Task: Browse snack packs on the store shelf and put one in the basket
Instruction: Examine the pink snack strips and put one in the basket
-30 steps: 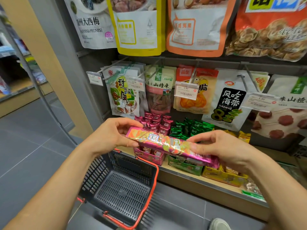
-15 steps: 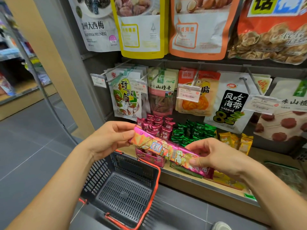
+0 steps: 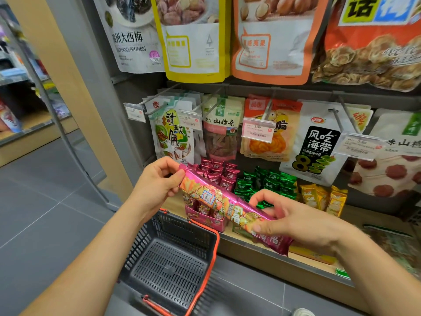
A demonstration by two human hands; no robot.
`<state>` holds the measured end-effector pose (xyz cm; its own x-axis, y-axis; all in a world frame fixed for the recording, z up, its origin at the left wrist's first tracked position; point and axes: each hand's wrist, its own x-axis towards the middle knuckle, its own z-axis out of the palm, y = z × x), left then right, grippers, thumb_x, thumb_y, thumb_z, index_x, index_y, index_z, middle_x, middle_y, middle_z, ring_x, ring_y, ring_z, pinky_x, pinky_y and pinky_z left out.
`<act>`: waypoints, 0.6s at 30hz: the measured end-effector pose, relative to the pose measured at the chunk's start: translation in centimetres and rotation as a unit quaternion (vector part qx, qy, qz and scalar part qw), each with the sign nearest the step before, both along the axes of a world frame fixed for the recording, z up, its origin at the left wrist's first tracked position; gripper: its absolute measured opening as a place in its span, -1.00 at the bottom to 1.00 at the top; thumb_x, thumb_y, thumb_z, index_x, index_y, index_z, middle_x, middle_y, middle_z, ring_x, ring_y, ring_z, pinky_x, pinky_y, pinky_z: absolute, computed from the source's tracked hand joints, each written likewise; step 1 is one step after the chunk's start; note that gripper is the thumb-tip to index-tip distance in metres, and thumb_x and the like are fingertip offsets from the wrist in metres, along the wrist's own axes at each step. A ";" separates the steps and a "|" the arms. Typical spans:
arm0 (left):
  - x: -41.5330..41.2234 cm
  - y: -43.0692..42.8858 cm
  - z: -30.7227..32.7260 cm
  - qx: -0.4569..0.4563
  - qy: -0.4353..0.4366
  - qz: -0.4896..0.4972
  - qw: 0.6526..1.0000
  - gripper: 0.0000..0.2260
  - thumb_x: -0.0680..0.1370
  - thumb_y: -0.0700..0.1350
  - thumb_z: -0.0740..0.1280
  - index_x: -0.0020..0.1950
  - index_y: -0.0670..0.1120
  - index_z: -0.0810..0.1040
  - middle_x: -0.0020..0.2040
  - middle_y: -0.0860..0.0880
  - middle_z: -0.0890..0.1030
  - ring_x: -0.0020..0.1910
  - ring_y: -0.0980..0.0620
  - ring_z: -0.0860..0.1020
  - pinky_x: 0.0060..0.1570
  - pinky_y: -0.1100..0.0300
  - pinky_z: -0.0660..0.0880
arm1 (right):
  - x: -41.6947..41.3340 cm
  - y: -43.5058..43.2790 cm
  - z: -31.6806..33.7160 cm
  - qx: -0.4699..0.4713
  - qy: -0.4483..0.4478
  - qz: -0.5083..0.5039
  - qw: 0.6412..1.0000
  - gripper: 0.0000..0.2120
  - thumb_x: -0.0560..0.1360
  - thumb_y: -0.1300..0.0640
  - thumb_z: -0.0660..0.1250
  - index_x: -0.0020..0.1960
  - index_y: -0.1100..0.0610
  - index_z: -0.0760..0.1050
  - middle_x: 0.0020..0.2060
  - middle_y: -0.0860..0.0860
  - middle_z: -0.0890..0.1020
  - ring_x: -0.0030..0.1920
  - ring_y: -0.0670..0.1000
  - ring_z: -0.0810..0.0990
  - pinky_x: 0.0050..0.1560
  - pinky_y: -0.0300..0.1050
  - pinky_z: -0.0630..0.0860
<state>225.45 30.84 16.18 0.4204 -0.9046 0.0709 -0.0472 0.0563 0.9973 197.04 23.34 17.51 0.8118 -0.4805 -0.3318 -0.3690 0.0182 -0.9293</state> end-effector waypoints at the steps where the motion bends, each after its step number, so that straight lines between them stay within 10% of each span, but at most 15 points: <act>1: -0.1 -0.1 -0.2 0.008 -0.038 0.016 0.999 -0.77 0.56 -0.34 0.30 -0.24 -0.08 0.50 -0.39 0.00 0.56 -0.51 0.13 0.40 -0.56 0.37 0.30 | 0.1 0.1 0.0 0.010 -0.009 -0.007 1.000 -0.65 0.42 0.11 0.48 0.12 0.02 0.40 0.04 0.26 0.64 -0.07 0.14 0.64 0.05 0.13 0.57; 10: -1.0 -0.8 -1.1 0.074 -0.028 -0.013 0.997 -0.81 0.41 0.04 0.47 -0.16 -0.07 0.62 -0.33 -0.03 0.58 -0.43 0.09 0.48 -0.44 0.29 0.44 | 0.6 0.8 0.1 -0.328 0.004 -0.071 0.942 -0.54 0.49 0.11 0.42 0.27 -0.29 0.42 0.05 -0.31 0.58 -0.06 -0.31 0.56 -0.10 -0.45 0.43; 14: -1.1 -1.4 -1.8 0.091 -0.063 0.037 0.993 -0.87 0.48 -0.20 0.46 -0.25 -0.14 0.58 -0.36 -0.06 0.60 -0.40 0.05 0.54 -0.36 0.23 0.49 | 0.1 0.6 0.6 -0.331 0.017 -0.076 0.940 -0.56 0.48 -0.08 0.40 0.33 -0.27 0.42 0.09 -0.19 0.55 0.05 -0.22 0.52 0.10 -0.29 0.46; 18: -1.4 -2.1 -3.1 0.139 -0.104 0.067 0.983 -0.85 0.54 -0.28 0.38 -0.23 -0.20 0.52 -0.36 -0.09 0.60 -0.45 0.05 0.58 -0.33 0.16 0.56 | -0.9 0.1 1.8 -0.296 -0.072 -0.152 0.940 -0.63 0.42 0.10 0.50 0.18 -0.17 0.60 -0.08 -0.33 0.66 -0.15 -0.35 0.59 -0.16 -0.50 0.44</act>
